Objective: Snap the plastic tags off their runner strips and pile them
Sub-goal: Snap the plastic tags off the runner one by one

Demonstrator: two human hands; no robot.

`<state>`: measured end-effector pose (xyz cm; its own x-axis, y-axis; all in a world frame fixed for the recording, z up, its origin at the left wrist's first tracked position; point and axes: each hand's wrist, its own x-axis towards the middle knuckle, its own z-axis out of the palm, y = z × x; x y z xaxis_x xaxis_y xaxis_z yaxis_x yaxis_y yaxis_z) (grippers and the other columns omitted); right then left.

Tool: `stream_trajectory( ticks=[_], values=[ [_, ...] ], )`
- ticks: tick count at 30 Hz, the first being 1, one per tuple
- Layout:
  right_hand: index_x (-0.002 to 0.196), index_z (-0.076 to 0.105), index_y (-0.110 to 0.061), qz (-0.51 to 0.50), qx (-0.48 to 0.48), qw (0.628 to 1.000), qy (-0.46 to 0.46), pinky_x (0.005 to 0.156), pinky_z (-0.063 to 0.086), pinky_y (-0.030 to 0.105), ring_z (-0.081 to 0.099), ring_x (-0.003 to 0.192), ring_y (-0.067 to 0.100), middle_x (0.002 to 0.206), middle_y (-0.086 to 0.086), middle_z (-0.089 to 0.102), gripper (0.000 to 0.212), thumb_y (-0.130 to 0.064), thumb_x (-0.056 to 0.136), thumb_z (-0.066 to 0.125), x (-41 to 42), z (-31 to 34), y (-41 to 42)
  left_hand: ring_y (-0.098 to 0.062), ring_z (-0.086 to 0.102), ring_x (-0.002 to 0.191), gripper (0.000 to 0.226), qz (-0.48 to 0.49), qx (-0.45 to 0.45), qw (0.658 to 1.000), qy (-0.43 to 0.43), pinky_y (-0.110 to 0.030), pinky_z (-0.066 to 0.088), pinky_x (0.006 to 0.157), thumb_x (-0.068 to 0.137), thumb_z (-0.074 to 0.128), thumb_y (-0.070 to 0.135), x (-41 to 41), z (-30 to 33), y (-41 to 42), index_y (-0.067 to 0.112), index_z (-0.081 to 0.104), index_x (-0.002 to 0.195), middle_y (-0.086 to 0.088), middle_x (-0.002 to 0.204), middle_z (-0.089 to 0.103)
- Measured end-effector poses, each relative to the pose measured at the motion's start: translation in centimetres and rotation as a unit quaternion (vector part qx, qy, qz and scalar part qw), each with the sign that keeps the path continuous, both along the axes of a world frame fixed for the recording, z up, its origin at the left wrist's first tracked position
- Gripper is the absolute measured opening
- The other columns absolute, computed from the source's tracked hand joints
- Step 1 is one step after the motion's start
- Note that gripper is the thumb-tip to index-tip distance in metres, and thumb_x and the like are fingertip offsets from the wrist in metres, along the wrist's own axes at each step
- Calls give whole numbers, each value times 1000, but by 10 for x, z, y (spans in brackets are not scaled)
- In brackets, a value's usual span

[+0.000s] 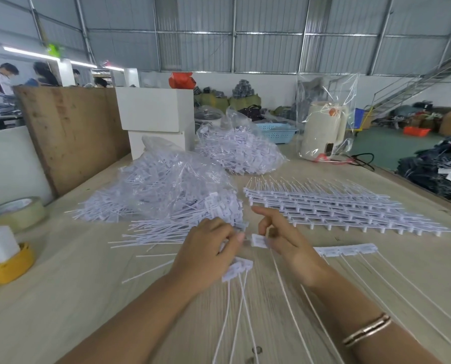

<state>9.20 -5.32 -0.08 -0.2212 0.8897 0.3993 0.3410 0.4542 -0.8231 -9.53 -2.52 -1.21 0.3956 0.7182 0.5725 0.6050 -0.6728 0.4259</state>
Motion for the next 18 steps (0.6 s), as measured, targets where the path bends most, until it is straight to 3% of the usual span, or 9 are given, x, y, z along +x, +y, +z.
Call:
stream_trajectory(
  ticks=[2, 4, 6, 8, 11, 15, 18],
  values=[
    [130, 39, -34, 14, 3, 999, -44, 63, 36, 16, 39, 61, 3, 93, -6, 46, 63, 11, 86, 41, -3, -1, -1, -8, 46, 67, 46, -37, -60, 996, -48, -30, 34, 66, 88, 29, 58, 5, 2, -4, 26, 53, 65, 10, 63, 47],
    [135, 36, -30, 24, 14, 996, -87, 62, 36, 16, 38, 61, 2, 97, -4, 46, 69, 15, 84, 44, -4, -4, 0, -7, 44, 61, 42, -42, -62, 997, -27, -29, 33, 64, 86, 37, 56, 12, -2, -7, 29, 45, 56, 10, 54, 44],
    [135, 37, -31, 30, 22, 993, -110, 61, 37, 18, 40, 62, 3, 98, -6, 46, 67, 12, 84, 48, -4, -6, 1, -12, 47, 63, 38, -34, -42, 999, -6, -29, 31, 65, 84, 45, 48, 14, -6, -7, 23, 52, 56, 6, 54, 49],
    [122, 47, -38, 30, 12, 992, -124, 62, 38, 19, 43, 66, 3, 91, -16, 48, 56, 5, 87, 52, -1, -4, 1, -10, 45, 61, 34, -35, -43, 998, -23, -28, 29, 62, 84, 48, 42, 13, -7, -4, 24, 49, 55, 5, 52, 48],
    [83, 53, -43, 27, 15, 984, -176, 65, 34, 14, 47, 70, -4, 79, -16, 50, 36, -8, 88, 60, 5, 2, 2, -2, 38, 57, 32, -38, -27, 998, -39, -27, 29, 57, 87, 54, 32, 10, -5, -1, 26, 42, 58, 12, 50, 38],
    [77, 51, -42, 0, 25, 977, -214, 63, 31, 14, 44, 66, -4, 73, -14, 48, 21, -30, 88, 64, 6, 6, 2, -6, 39, 58, 31, -27, -34, 997, -67, -20, 28, 56, 91, 58, 19, 9, -5, 0, 17, 49, 62, 7, 55, 42],
    [69, 58, -24, 11, -4, 986, -165, 54, 30, 13, 39, 53, -1, 58, -13, 45, 21, -34, 86, 64, 8, 6, 2, -4, 41, 57, 36, -25, -70, 992, -98, -16, 27, 54, 92, 57, 21, 7, -2, -3, 28, 46, 58, 9, 55, 43]
  ],
)
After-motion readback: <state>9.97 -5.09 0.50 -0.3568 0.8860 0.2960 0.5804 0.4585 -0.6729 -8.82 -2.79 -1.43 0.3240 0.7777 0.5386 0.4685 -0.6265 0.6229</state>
